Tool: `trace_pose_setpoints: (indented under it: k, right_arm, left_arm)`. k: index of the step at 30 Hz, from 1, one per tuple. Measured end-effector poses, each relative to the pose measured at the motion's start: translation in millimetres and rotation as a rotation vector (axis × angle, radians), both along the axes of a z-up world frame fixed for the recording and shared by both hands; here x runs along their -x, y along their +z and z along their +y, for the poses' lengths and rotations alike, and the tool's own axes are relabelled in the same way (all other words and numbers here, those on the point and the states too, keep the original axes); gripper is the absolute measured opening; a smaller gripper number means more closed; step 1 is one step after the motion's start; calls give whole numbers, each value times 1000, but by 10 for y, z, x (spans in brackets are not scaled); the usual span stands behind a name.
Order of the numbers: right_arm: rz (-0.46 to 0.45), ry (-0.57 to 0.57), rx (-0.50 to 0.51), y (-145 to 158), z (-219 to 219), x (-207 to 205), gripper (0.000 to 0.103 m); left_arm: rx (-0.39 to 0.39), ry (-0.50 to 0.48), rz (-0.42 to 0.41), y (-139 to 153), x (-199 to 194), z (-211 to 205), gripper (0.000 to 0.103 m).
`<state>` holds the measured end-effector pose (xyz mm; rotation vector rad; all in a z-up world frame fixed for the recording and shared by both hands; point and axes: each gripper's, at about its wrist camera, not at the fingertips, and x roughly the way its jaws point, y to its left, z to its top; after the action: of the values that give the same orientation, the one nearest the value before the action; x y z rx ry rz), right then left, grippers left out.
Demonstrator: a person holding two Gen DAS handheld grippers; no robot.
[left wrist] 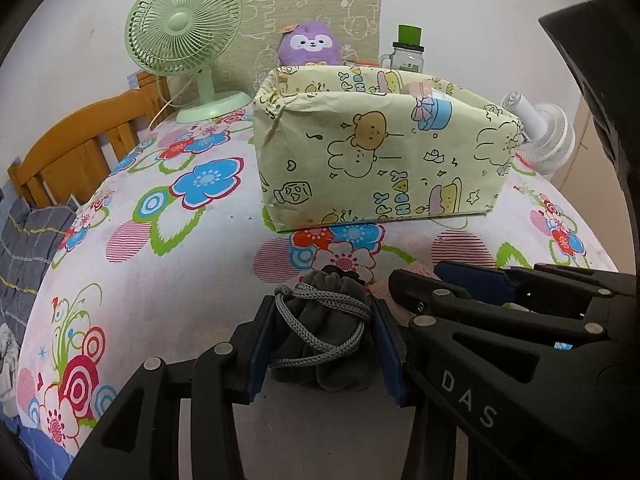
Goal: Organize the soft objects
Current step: 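Grasp the grey drawstring pouch with the left tool while the right tool grasps the pink packet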
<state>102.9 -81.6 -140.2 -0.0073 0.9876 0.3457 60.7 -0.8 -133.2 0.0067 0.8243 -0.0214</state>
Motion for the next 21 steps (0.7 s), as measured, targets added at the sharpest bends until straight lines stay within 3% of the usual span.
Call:
trace_pose_setpoints:
  k: [3, 5, 6, 17, 19, 21]
  right_arm:
    - [-12, 8, 33, 20, 13, 35, 44]
    - [-22, 5, 57, 30, 8, 64, 57]
    - [-22, 10, 58, 33, -2, 79, 58]
    - [2, 24, 68, -28, 24, 232, 56]
    - [-3, 22, 86, -29, 43, 242, 53]
    - [-8, 24, 87, -34, 68, 244, 44]
  left_arm:
    - [-6, 1, 0, 3, 33, -2, 48]
    - [-7, 1, 0, 11, 70, 2, 48]
    - [-6, -1, 0, 14, 97, 9, 48]
    - [-34, -3, 5, -30, 254, 14, 47]
    - [-42, -2, 6, -46, 245, 6, 47]
    - [-39, 1, 9, -52, 233, 5, 47]
